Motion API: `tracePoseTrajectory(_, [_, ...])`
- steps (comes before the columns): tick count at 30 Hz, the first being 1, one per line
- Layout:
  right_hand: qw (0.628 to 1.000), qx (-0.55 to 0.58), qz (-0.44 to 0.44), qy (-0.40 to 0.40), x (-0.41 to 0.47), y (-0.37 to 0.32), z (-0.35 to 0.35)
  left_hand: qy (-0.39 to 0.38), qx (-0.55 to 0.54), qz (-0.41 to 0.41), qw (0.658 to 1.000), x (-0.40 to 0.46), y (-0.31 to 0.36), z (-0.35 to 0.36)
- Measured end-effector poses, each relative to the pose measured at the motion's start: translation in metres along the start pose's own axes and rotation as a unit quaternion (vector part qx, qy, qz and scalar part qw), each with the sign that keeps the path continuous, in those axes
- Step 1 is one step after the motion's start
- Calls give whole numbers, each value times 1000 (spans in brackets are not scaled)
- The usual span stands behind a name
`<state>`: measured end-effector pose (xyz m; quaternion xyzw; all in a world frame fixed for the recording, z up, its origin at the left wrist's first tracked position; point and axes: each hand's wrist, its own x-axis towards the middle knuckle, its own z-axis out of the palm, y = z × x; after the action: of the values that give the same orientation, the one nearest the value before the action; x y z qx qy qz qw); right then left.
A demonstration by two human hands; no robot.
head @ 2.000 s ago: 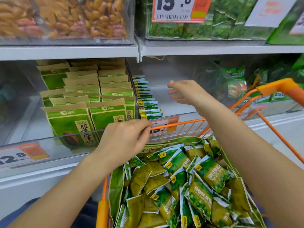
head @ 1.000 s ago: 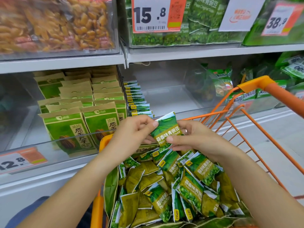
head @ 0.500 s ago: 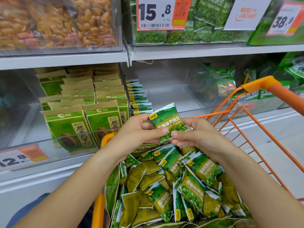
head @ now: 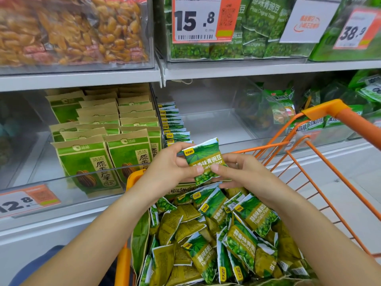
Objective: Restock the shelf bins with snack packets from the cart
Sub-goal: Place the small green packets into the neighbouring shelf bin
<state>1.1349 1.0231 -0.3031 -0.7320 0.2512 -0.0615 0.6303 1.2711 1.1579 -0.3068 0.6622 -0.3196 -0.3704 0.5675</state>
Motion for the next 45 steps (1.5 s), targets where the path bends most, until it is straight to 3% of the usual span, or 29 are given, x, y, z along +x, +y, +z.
tracePoseTrajectory(6, [998, -9, 10, 63, 3, -5, 2, 21, 120, 59, 991, 0, -6, -1])
tracePoseTrajectory(8, [996, -28, 12, 78, 8, -15, -3, 72, 240, 135, 959, -2, -5, -4])
tracePoseTrajectory(9, [995, -33, 11, 97, 13, -22, -6, 107, 329, 190, 919, -1, -4, -9])
tracePoseTrajectory(11, [989, -50, -1, 137, 26, -38, -14, 175, 503, 296, 793, 6, -3, -23])
tracePoseTrajectory(12, [986, -58, -10, 153, 36, -44, -19, 196, 566, 311, 738, 12, -3, -29])
tracePoseTrajectory(14, [982, -64, -25, 177, 60, -54, -26, 207, 637, 281, 687, 25, -2, -38])
tracePoseTrajectory(17, [979, -79, -8, 190, 105, -54, -33, 194, 676, 244, 668, 39, -5, -40])
tracePoseTrajectory(25, [960, -195, 131, 155, 240, -32, -40, 225, 642, 337, 651, 56, -19, -47])
tracePoseTrajectory(30, [967, -176, 92, 159, 293, -19, -36, 240, 632, 357, 645, 59, -20, -50])
tracePoseTrajectory(34, [965, -195, 48, 171, 310, -16, -33, 246, 629, 366, 641, 60, -20, -50])
tracePoseTrajectory(40, [971, -76, 80, 212, 313, -11, -22, 263, 635, 357, 633, 59, -20, -48])
tracePoseTrajectory(45, [975, -51, 70, 202, 271, -30, -30, 258, 635, 355, 636, 58, -17, -48])
